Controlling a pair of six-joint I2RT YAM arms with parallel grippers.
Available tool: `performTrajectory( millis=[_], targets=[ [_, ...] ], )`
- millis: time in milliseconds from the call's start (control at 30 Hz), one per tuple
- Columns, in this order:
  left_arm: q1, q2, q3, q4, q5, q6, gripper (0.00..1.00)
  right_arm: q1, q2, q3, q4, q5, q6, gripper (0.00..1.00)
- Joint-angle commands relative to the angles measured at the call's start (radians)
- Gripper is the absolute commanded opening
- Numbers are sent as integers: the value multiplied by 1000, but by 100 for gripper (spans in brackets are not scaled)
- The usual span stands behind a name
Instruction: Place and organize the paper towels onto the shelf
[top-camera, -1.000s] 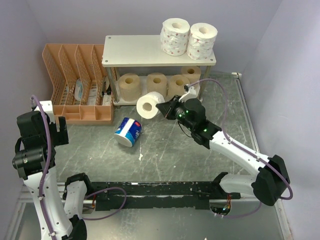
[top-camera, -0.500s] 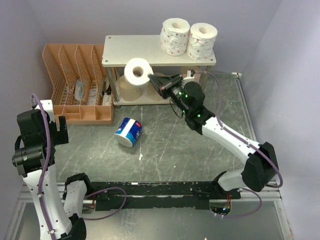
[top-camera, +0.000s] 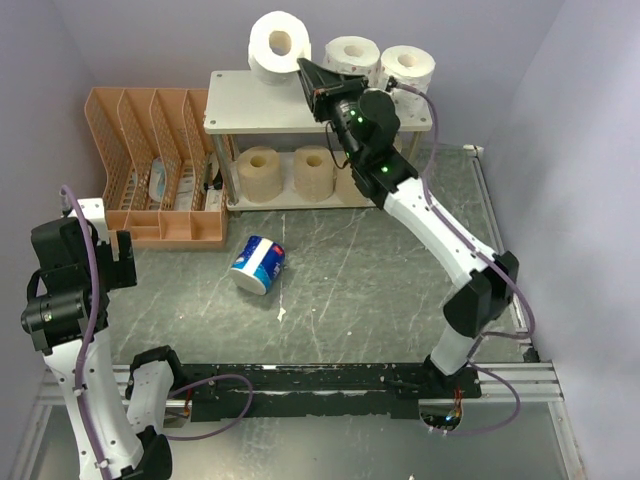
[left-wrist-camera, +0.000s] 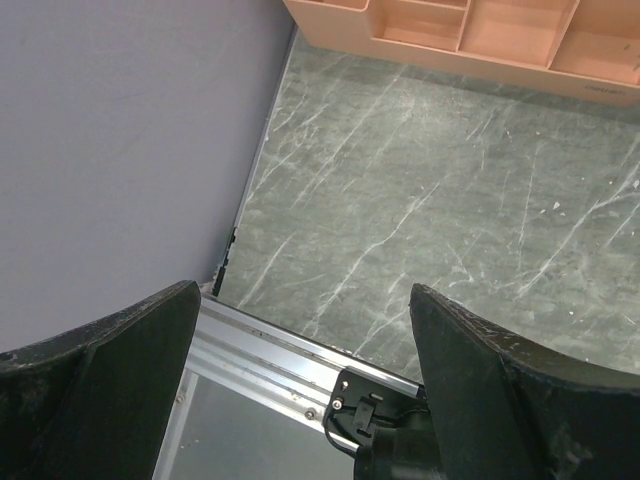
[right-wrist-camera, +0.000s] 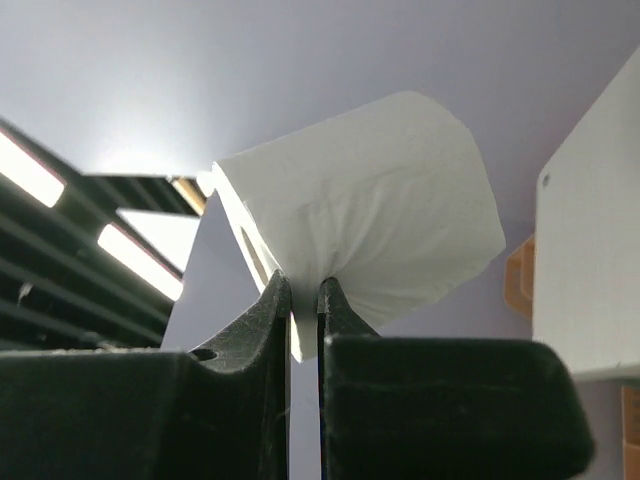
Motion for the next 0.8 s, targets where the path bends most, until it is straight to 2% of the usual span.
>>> performTrajectory(
  millis=[0,100,333,367,433,467,500,533,633,767],
  targets=[
    [3,2,46,-14,14,4,98,-25,114,150,-161,50,53,0],
    [3,4,56,-16,11,7,98,-25,161,243,-263,82,47,0],
    [3,6,57,-15,9,10,98,-31,108,194,-293,179,0,0],
    [3,6,56,-15,10,9,98,-32,101,191,-290,179,-16,4],
    [3,7,54,-14,13,7,98,-32,82,182,-289,181,-40,36],
    [3,7,55,-16,15,5,98,-33,68,176,-284,183,-60,59],
    [2,8,54,-17,18,4,98,-32,51,164,-268,185,-91,93],
    [3,7,54,-16,21,4,98,-28,33,147,-232,184,-141,99],
    [3,6,47,-14,16,3,98,10,-33,109,-135,165,-340,100],
    [3,3,48,-16,12,5,98,190,-200,-39,-55,124,-773,100]
  ],
)
